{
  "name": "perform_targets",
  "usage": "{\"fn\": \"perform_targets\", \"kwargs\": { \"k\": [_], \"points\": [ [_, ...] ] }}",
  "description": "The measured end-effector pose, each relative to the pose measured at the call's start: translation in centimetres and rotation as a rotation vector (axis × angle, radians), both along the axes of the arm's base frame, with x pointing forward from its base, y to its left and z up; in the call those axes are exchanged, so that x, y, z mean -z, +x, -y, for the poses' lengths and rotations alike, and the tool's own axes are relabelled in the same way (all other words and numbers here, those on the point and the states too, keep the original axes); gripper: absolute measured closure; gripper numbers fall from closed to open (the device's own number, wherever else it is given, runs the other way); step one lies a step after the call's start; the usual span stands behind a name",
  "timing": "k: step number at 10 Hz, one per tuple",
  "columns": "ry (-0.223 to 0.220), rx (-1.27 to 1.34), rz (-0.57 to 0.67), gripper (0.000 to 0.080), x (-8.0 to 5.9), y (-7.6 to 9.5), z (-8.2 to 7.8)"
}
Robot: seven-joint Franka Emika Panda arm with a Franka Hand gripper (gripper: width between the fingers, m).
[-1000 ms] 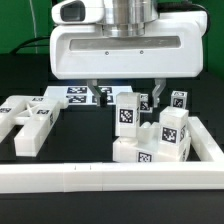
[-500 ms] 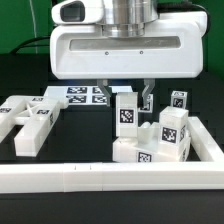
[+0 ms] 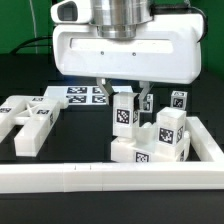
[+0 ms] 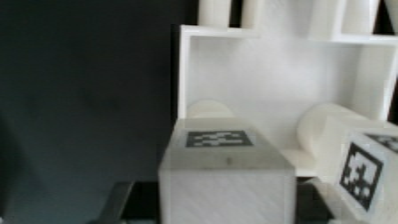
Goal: Assemble chair
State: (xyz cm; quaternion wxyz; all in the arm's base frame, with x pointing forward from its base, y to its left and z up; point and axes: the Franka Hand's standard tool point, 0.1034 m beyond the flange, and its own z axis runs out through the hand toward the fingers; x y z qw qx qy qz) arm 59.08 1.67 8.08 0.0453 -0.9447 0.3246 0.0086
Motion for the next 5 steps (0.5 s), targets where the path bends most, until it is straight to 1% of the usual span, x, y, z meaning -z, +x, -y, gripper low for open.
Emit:
{"fn": "perform_targets", "kwargs": {
  "k": [4, 5],
  "points": [
    [0.026, 0.358, -0.029, 0.0509, 0.04, 0.11, -0.02],
    [0.027, 0.409, -0.034, 0.0509, 0.04, 0.11, -0.07]
  ]
}}
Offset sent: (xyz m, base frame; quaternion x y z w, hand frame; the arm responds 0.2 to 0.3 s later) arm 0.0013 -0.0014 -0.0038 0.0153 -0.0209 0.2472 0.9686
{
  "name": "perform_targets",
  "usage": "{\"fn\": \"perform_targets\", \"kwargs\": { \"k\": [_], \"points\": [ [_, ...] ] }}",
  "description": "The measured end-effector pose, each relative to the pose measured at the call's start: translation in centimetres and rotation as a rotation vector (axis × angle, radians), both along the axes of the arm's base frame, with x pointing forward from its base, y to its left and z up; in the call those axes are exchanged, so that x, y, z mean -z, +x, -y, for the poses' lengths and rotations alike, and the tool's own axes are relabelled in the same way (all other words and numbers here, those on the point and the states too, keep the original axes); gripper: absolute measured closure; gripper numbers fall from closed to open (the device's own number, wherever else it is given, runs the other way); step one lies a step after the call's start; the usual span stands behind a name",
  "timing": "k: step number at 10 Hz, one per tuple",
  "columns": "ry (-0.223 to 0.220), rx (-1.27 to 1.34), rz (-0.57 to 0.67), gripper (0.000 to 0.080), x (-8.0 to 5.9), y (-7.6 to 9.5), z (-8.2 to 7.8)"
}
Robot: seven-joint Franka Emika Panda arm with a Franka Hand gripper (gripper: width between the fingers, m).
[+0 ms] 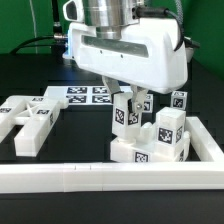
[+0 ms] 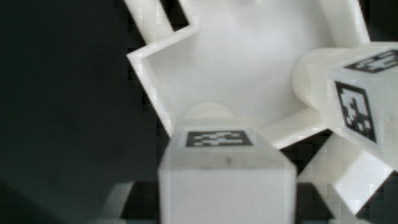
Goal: Assemble chair
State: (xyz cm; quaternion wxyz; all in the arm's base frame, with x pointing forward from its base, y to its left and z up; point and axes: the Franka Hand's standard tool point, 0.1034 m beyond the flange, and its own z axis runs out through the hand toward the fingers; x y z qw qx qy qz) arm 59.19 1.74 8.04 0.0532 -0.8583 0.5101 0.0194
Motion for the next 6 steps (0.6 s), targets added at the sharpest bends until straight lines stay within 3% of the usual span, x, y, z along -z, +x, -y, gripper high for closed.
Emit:
{"fn": "perform_targets", "kwargs": {
  "k": [1, 2, 3, 4, 6],
  "points": [
    [0.000, 0.017, -0.002, 0.0509, 0.01, -0.01, -0.04],
    [-0.001, -0.006, 0.000, 0.0440, 0.02, -0.02, -0.03],
    [-0.002, -0.039, 0.004, 0.0256, 0.01, -0.02, -0.04],
    [-0.005, -0.085, 0.007, 0.0184, 0.01, -0.04, -0.15],
    [-0.027, -0.313, 0.025, 0.0156, 0.02, -0.06, -0.03]
  ]
}}
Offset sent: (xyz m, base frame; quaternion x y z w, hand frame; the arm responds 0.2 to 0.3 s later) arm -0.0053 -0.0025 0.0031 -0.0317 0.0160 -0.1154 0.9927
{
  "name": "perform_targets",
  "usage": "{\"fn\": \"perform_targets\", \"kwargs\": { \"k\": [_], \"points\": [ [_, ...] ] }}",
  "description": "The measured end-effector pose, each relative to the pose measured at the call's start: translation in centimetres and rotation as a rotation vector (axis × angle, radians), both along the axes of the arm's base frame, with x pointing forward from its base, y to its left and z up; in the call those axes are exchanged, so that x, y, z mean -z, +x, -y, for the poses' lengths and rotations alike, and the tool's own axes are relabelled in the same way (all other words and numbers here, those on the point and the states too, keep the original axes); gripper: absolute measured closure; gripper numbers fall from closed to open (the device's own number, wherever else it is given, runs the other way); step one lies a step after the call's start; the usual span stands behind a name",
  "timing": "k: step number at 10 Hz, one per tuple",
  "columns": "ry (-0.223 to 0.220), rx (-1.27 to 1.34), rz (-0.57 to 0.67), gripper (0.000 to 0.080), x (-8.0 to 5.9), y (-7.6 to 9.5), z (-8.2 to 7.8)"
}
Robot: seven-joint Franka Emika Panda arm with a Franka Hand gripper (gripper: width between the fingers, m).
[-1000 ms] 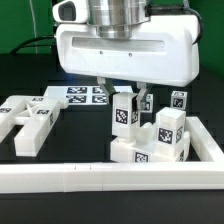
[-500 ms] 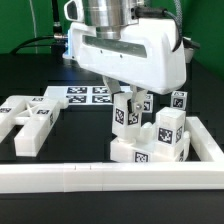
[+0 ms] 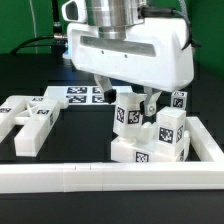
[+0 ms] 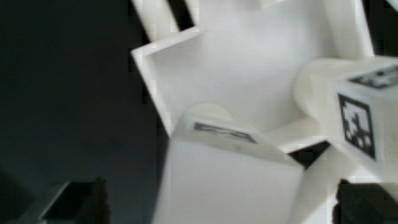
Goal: Assemble chair
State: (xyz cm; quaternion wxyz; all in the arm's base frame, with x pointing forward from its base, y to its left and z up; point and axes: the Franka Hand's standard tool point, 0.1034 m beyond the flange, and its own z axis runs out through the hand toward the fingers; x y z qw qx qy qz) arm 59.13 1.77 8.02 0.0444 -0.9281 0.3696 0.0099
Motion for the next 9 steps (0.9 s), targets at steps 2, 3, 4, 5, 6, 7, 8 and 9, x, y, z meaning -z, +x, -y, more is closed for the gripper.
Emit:
{"fn": "perform_targets", "kwargs": {
  "k": [2, 3, 4, 5, 6, 7, 8, 9],
  "points": [
    [-0.002, -0.131, 0.012, 0.0152, 0.00, 0.00, 0.11],
    [-0.003, -0.208, 0.019, 0.0150, 0.00, 0.00, 0.14],
    [-0.004, -0.243, 0.022, 0.0150, 0.00, 0.00, 0.13],
    [-0.031, -0.385, 0.023, 0.0150, 0.03, -0.06, 0.19],
    [-0.054, -0.507, 0.022, 0.0150, 0.05, -0.10, 0.19],
    [-0.064, -0.587, 0.022, 0.0150, 0.06, -0.12, 0.20],
    [-0.068, -0.637, 0.023, 0.0150, 0.06, -0.13, 0.16],
    [-0.080, -0.756, 0.026, 0.0150, 0.04, -0.09, 0.28]
  ]
}}
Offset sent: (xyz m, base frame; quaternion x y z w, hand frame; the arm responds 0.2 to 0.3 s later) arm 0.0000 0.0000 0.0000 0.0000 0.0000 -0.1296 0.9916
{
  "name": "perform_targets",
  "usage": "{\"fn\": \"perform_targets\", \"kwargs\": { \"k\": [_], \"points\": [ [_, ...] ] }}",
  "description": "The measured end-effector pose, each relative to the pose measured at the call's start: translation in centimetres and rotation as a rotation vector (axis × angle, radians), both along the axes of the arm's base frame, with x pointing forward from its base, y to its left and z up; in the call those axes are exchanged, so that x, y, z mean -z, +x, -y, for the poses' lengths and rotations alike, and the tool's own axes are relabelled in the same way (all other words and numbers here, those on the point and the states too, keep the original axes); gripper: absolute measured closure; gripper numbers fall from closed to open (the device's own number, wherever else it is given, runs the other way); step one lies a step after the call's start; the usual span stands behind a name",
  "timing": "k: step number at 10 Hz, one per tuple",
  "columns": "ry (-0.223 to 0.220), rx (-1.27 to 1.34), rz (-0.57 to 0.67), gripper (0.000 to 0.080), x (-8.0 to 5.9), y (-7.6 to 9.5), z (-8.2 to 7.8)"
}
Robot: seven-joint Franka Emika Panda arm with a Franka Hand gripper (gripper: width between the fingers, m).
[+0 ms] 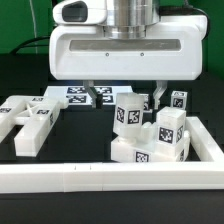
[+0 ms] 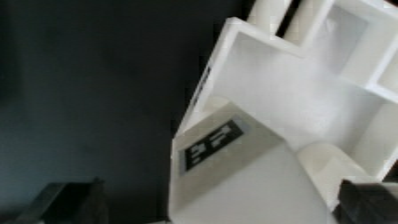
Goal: Assemble chair
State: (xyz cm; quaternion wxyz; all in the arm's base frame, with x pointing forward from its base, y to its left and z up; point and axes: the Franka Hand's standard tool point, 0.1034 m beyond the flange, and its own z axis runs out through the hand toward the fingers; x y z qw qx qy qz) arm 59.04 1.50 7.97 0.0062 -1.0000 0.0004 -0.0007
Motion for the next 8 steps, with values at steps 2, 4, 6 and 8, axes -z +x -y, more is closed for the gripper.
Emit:
{"fn": "perform_targets", "kwargs": {
  "k": [2, 4, 6, 8],
  "points": [
    [-0.017, -0.132, 0.002, 0.0150, -0.03, 0.05, 0.09],
    [-0.028, -0.218, 0.000, 0.0150, -0.03, 0.05, 0.08],
    [-0.028, -0.214, 0.000, 0.0402, -0.02, 0.05, 0.13],
    [-0.028, -0.209, 0.000, 0.0510, -0.02, 0.05, 0.14]
  ]
}}
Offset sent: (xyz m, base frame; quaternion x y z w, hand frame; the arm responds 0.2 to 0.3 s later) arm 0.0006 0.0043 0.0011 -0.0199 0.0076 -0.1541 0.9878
